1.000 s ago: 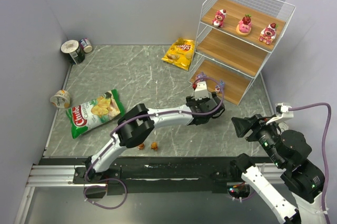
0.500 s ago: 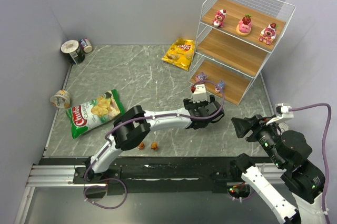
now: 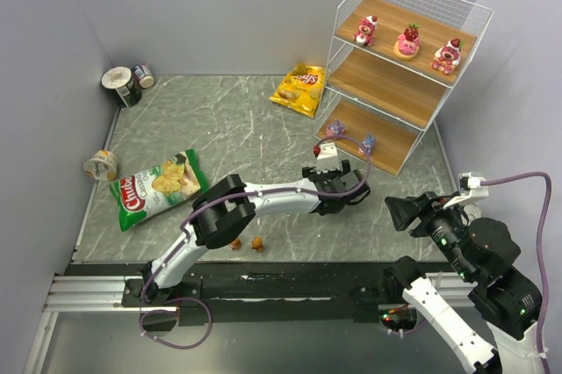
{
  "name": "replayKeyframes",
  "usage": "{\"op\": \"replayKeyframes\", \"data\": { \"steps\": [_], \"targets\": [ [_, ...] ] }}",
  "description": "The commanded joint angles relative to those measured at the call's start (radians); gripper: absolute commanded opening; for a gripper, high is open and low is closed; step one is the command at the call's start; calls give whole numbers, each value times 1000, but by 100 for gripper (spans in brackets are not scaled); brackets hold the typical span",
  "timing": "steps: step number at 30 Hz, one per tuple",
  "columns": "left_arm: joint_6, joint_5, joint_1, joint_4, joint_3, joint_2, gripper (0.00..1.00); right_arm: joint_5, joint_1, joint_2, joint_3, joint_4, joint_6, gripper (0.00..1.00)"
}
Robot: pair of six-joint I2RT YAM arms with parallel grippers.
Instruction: Place and organize the plastic toys onto the shelf
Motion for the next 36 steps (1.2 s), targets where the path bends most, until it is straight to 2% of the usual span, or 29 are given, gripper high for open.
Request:
{"op": "replayKeyframes", "data": {
  "steps": [1,15,18,20,21,22,24,25,28,36],
  "targets": [
    [-15,21,28,52,-20,0,85,9,5,-5,4,21,-11,68],
    [33,82,39,89,1,55,68,21,3,-10,5,19,-14,68],
    [43,84,39,98,-2,56,59,21,2,-11,7,22,-14,68],
    [69,88,39,121,-14,51,50,22,5,-10,2,21,-15,68],
    [88,97,39,159,-20,43,46,22,2,-10,4,21,-15,68],
    [132,105,41,187,-31,42,37,21,3,-8,1,22,-14,68],
    [198,136,39,271,-36,40,30,24,5,-7,1,21,-12,68],
    [261,148,39,296,-30,42,22,26,3,-7,1,21,-12,68],
    [380,177,38,383,-4,55,11,32,5,-7,5,15,-12,68],
    [616,285,38,621,82,114,9,44,3,-4,31,2,-14,68]
  ]
}}
